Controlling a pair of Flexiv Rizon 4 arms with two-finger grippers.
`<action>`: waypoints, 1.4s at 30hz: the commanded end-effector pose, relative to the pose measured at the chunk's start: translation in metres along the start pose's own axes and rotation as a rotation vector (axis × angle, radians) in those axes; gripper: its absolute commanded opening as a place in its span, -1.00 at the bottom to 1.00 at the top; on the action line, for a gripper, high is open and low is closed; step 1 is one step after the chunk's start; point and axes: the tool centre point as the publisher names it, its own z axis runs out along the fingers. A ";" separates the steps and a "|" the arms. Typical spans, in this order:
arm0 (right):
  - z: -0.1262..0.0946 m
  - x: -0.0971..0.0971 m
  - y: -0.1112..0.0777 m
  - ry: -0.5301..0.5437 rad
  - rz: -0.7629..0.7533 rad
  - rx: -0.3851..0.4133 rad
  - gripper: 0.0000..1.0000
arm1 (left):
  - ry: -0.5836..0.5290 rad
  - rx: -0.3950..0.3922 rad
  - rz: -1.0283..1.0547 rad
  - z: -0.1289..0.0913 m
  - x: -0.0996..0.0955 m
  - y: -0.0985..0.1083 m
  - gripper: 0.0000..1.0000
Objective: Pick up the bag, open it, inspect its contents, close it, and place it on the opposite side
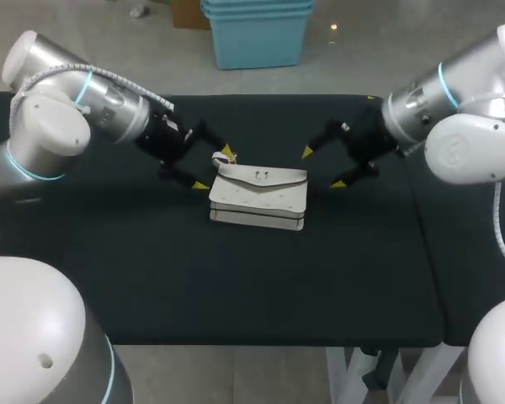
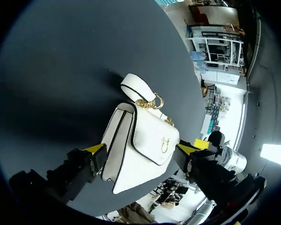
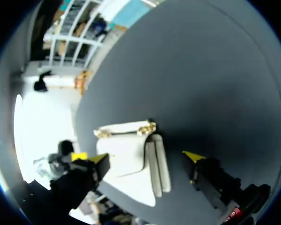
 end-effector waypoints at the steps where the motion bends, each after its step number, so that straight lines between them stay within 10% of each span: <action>1: 0.005 -0.003 0.003 0.034 -0.001 0.026 1.00 | 0.079 -0.038 0.060 0.011 -0.006 -0.009 1.00; 22: 0.019 0.001 -0.011 0.115 0.006 0.140 0.85 | 0.123 -0.058 0.143 0.004 0.002 -0.001 0.99; 34: 0.021 0.012 -0.032 0.154 -0.020 0.213 0.53 | 0.145 -0.088 0.184 0.014 0.002 0.003 0.37; 42: 0.034 0.017 -0.037 0.180 -0.020 0.248 0.31 | 0.167 -0.103 0.198 0.024 -0.002 0.000 0.32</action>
